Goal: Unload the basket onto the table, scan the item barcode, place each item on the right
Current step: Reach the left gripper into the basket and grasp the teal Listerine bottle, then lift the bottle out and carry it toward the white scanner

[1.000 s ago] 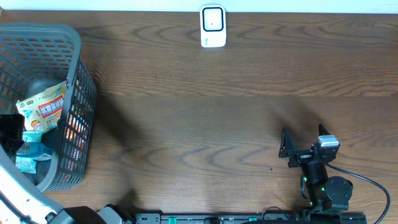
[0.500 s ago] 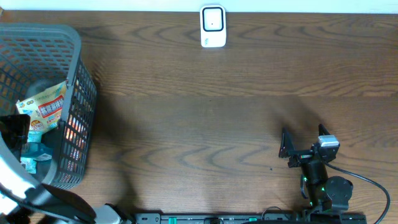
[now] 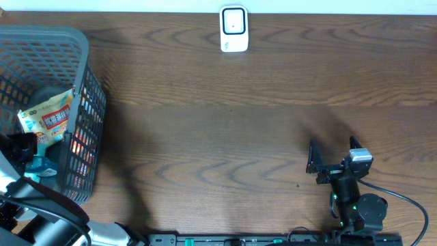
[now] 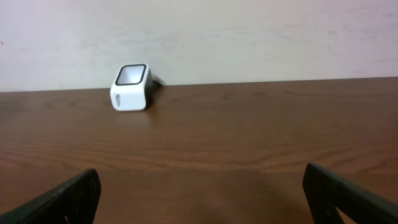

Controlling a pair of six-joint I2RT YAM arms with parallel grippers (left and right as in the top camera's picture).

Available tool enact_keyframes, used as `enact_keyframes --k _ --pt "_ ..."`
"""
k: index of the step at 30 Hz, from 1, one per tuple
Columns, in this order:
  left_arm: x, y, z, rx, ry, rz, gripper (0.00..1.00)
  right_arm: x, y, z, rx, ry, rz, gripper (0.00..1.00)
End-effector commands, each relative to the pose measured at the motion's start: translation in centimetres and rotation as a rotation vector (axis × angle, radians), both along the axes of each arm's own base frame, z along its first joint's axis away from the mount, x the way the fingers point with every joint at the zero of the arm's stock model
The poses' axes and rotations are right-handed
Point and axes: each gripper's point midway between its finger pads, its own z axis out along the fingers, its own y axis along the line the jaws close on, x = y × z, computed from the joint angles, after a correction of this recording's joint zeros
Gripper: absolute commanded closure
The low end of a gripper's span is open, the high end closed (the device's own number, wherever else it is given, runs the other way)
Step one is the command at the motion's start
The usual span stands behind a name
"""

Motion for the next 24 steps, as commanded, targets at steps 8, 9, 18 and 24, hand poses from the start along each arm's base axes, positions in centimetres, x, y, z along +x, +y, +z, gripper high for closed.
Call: enact_keyframes --k 8,9,18,24 --pt "-0.2 -0.1 -1.1 -0.005 0.007 0.009 0.29 0.0 0.2 -0.2 -0.008 0.004 0.010 0.01" --pt "-0.2 -0.1 -1.2 -0.005 0.007 0.009 0.29 0.0 0.2 -0.2 -0.008 0.004 0.010 0.01" --pt "-0.2 0.0 -1.5 -0.003 0.003 0.009 0.60 0.0 0.2 -0.2 -0.008 0.004 0.010 0.01" --pt "0.2 -0.1 -1.1 -0.008 -0.017 0.004 0.67 0.0 0.2 -0.2 -0.008 0.004 0.010 0.01"
